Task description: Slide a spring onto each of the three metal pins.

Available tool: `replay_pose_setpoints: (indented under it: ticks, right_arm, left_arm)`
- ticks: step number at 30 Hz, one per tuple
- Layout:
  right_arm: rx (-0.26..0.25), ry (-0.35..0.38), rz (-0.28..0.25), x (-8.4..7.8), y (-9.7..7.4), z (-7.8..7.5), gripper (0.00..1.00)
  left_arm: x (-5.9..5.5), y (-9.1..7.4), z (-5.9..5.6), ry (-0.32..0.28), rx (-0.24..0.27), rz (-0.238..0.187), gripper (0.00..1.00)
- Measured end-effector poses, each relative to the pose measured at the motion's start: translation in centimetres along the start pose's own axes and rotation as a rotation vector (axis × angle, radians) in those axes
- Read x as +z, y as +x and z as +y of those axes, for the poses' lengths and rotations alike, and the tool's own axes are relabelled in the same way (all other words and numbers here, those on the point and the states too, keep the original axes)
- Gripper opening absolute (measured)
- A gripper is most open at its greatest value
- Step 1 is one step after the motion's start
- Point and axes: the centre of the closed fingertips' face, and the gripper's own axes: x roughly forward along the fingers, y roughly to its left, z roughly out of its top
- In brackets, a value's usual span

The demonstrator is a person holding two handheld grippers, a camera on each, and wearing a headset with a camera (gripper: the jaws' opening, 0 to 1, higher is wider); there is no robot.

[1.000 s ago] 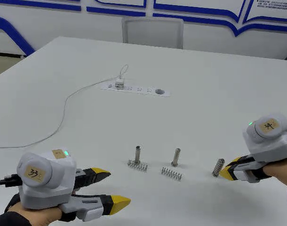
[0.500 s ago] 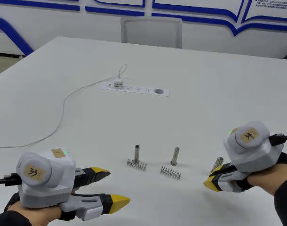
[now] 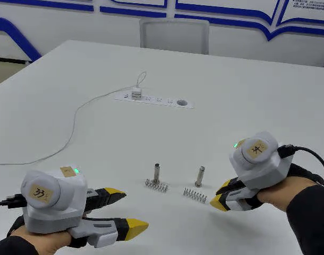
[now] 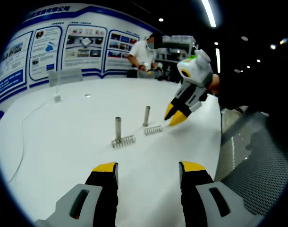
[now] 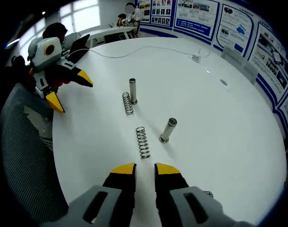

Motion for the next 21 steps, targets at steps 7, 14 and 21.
replay_pose_setpoints:
  ticks: [7, 14, 21]
  right_arm:
    - [0.023, -0.035, 0.002, 0.4, 1.3, 0.1, 0.16]
    - [0.043, -0.053, 0.011, 0.5, 2.2, 0.2, 0.16]
    - [0.05, -0.06, 0.022, 0.2, 2.5, 0.1, 0.16]
  left_arm:
    - [-0.1, 0.0, 0.0, -0.001, 0.001, 0.003, 0.53]
    - [-0.2, 0.0, 0.1, -0.004, 0.002, 0.008, 0.53]
    - [-0.3, 0.0, 0.1, -0.006, 0.004, 0.013, 0.53]
